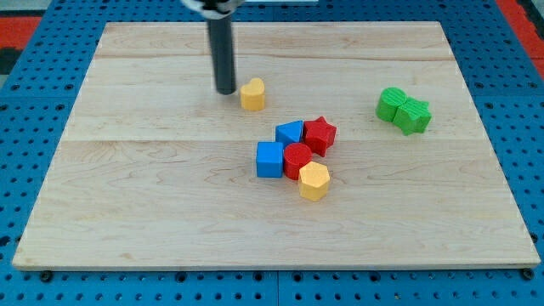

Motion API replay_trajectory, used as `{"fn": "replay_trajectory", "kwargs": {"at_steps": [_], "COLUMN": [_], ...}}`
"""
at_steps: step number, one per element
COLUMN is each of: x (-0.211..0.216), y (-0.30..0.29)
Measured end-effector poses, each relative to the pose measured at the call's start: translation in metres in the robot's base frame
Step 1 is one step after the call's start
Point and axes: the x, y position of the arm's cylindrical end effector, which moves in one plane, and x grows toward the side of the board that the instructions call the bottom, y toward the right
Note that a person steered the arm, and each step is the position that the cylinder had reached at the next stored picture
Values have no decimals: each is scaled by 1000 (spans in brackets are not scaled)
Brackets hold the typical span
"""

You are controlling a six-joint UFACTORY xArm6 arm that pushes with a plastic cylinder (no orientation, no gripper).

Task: Move the yellow heart to the top right of the board

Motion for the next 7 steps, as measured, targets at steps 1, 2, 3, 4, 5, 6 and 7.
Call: {"fn": "replay_trajectory", "kwargs": {"at_steps": [1,2,3,4,5,6,7], "x": [16,15,10,-32,-52,-52,-69], "y": [-2,64,106,127,155,202,221]}}
